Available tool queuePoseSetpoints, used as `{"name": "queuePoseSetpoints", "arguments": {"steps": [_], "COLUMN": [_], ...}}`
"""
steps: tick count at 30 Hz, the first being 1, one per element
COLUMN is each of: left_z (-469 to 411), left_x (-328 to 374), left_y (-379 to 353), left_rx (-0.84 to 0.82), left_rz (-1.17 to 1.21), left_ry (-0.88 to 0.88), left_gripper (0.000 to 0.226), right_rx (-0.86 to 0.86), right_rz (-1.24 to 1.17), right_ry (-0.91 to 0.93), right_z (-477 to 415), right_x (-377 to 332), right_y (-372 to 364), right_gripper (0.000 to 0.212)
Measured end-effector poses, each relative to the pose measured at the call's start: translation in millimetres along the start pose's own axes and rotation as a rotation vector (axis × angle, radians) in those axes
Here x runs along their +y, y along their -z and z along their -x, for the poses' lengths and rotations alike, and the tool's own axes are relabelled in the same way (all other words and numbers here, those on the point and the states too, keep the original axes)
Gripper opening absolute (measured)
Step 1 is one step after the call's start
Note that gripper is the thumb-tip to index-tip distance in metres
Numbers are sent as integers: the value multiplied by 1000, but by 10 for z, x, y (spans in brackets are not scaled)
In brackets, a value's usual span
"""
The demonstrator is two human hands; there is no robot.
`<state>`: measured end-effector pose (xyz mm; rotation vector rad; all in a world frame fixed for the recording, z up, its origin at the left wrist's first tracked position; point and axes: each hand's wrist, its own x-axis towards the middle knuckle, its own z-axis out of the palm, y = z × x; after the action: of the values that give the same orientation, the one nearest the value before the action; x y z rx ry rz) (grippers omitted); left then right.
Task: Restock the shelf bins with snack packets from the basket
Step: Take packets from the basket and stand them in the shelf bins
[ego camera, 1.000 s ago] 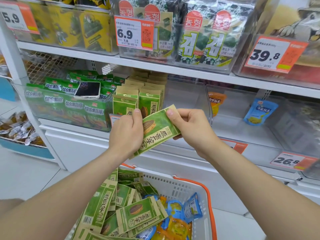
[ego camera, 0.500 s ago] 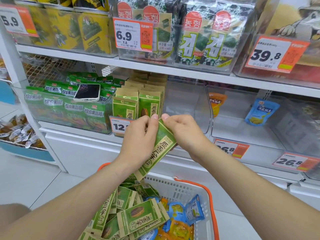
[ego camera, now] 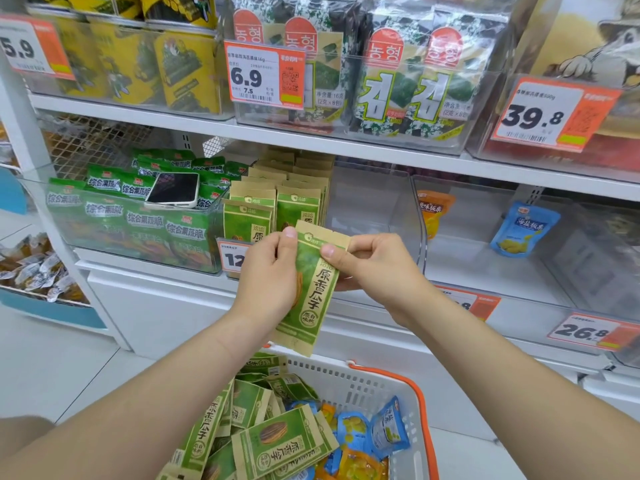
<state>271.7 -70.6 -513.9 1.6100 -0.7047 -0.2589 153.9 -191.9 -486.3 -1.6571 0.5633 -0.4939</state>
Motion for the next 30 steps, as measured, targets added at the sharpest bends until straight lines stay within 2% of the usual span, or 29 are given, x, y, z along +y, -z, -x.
{"name": "queuePoseSetpoints", "arguments": {"steps": [4, 9, 13, 17, 20, 22, 26, 28, 30], "left_z": [-1, -11, 21, -60, -123, -153, -206, -248, -297], "left_x": [29, 30, 96, 202, 198, 184, 245, 299, 336], "left_y": [-30, -76, -48, 69, 126, 124, 145, 166, 191], "left_rx": [36, 83, 93, 36, -56, -29, 52, 46, 70], "left_rz": [10, -112, -185, -78, 41, 74, 96, 54, -72], "left_ry": [29, 28, -53, -113, -59, -39, -100, -163, -172], "left_gripper": [47, 35, 36, 40, 34, 33, 37, 34, 29], "right_rx": [86, 62, 99, 137, 98, 45, -79, 30, 249], "right_rz": [47, 99, 303, 321, 248, 179, 237, 320, 406], "right_ry": [44, 47, 161, 239, 282, 273, 246, 353, 503], "right_z": [-25, -40, -64, -124, -122, -81, -91, -128, -157], "right_x": [10, -22, -11, -52, -64, -79, -112, -144, -192], "right_y": [-25, -92, -54, 14, 67, 64, -5, -27, -39], "right_gripper": [27, 22, 27, 25, 20, 12, 20, 19, 18]}}
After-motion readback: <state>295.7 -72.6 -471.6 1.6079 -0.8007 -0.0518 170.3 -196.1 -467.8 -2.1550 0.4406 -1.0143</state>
